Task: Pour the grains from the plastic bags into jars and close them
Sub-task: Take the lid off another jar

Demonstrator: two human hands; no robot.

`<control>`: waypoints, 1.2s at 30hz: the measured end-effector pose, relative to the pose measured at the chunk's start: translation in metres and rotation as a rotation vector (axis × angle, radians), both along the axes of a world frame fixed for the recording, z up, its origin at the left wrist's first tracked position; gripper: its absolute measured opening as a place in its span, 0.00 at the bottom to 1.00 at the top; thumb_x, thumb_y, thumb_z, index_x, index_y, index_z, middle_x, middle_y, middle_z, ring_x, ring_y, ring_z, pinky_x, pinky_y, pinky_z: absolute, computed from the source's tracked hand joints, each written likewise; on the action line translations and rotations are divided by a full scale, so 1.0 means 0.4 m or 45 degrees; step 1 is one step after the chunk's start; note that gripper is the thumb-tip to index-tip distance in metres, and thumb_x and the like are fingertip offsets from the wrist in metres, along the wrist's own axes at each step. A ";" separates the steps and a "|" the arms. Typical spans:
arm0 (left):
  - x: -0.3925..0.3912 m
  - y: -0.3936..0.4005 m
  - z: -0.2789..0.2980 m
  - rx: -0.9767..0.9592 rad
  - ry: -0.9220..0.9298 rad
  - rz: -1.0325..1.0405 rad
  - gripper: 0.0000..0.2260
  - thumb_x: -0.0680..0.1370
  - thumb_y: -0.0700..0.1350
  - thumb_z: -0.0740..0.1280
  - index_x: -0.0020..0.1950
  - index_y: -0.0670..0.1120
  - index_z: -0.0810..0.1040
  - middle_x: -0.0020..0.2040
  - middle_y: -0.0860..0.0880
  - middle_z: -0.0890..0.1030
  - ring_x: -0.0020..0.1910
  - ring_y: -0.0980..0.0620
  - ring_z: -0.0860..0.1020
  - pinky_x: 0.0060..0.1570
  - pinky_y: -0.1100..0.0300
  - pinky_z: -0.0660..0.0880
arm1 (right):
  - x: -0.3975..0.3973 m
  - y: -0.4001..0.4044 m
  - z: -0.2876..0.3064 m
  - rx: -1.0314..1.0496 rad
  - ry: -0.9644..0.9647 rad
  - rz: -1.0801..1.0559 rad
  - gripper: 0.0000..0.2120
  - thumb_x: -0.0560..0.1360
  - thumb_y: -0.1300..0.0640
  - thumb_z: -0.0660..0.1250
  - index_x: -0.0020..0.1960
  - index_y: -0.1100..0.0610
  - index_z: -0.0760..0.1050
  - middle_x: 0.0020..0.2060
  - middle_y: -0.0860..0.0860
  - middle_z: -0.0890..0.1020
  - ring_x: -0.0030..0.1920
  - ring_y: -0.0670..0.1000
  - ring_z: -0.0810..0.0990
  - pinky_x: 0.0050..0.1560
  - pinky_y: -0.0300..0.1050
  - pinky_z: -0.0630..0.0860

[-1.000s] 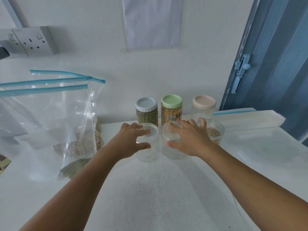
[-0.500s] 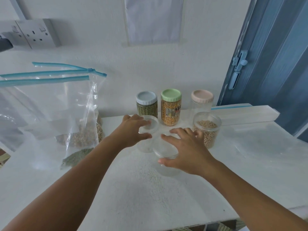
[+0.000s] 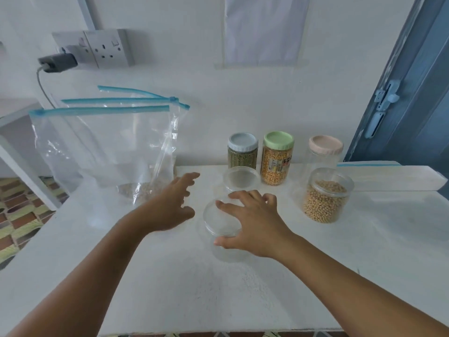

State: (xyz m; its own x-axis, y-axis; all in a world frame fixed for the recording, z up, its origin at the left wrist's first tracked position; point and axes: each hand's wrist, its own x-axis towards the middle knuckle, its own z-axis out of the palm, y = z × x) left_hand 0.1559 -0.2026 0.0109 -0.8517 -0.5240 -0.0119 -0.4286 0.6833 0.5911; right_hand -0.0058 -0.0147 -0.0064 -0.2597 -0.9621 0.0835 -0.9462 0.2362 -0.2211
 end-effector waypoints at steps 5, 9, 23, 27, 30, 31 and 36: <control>0.085 0.045 -0.096 0.347 -0.005 -0.010 0.55 0.64 0.52 0.86 0.81 0.63 0.54 0.71 0.61 0.69 0.69 0.58 0.71 0.65 0.65 0.73 | 0.029 -0.071 0.004 0.018 -0.008 0.067 0.43 0.70 0.21 0.63 0.80 0.36 0.59 0.79 0.45 0.61 0.77 0.50 0.56 0.70 0.56 0.52; 0.066 0.075 -0.144 0.523 0.276 0.122 0.54 0.59 0.52 0.89 0.77 0.65 0.60 0.70 0.62 0.71 0.67 0.62 0.74 0.69 0.56 0.74 | 0.035 -0.095 0.025 0.124 -0.142 0.129 0.41 0.72 0.20 0.54 0.81 0.36 0.57 0.81 0.43 0.57 0.79 0.49 0.51 0.74 0.58 0.46; 0.028 0.044 -0.167 0.470 0.348 0.156 0.54 0.59 0.53 0.88 0.78 0.62 0.61 0.67 0.57 0.74 0.64 0.59 0.75 0.51 0.69 0.72 | -0.004 -0.152 0.074 0.233 0.133 0.085 0.52 0.63 0.14 0.58 0.76 0.47 0.69 0.67 0.49 0.73 0.70 0.55 0.65 0.67 0.58 0.57; 0.027 0.044 -0.175 0.429 0.360 0.159 0.50 0.59 0.54 0.88 0.74 0.64 0.65 0.65 0.58 0.75 0.62 0.61 0.75 0.55 0.63 0.74 | 0.000 -0.160 0.067 0.211 0.164 0.092 0.51 0.63 0.15 0.59 0.75 0.48 0.69 0.67 0.48 0.73 0.69 0.54 0.66 0.65 0.57 0.58; 0.026 0.048 -0.178 0.408 0.387 0.168 0.48 0.59 0.52 0.89 0.72 0.65 0.67 0.64 0.57 0.75 0.61 0.61 0.76 0.56 0.63 0.74 | 0.000 -0.160 0.065 0.221 0.148 0.112 0.50 0.65 0.18 0.62 0.76 0.48 0.67 0.67 0.47 0.71 0.67 0.53 0.64 0.64 0.56 0.59; 0.024 0.048 -0.177 0.403 0.394 0.169 0.47 0.59 0.51 0.89 0.71 0.65 0.67 0.64 0.57 0.76 0.60 0.61 0.76 0.57 0.63 0.74 | -0.003 -0.162 0.067 0.224 0.153 0.124 0.50 0.65 0.18 0.62 0.76 0.48 0.66 0.67 0.47 0.71 0.67 0.53 0.64 0.64 0.56 0.59; 0.019 0.042 -0.172 0.437 0.383 0.144 0.51 0.58 0.52 0.89 0.74 0.64 0.65 0.65 0.57 0.74 0.62 0.61 0.74 0.58 0.63 0.72 | -0.018 -0.171 0.082 0.290 0.169 0.182 0.52 0.65 0.18 0.62 0.79 0.47 0.62 0.70 0.47 0.70 0.70 0.54 0.62 0.66 0.56 0.58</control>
State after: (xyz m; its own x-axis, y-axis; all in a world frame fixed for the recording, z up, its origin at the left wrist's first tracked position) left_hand 0.1637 -0.1856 -0.0578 -0.7818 -0.6224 0.0377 -0.2640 0.3852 0.8843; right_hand -0.0129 -0.0831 0.0263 -0.1215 -0.9860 -0.1143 -0.9906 0.1278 -0.0496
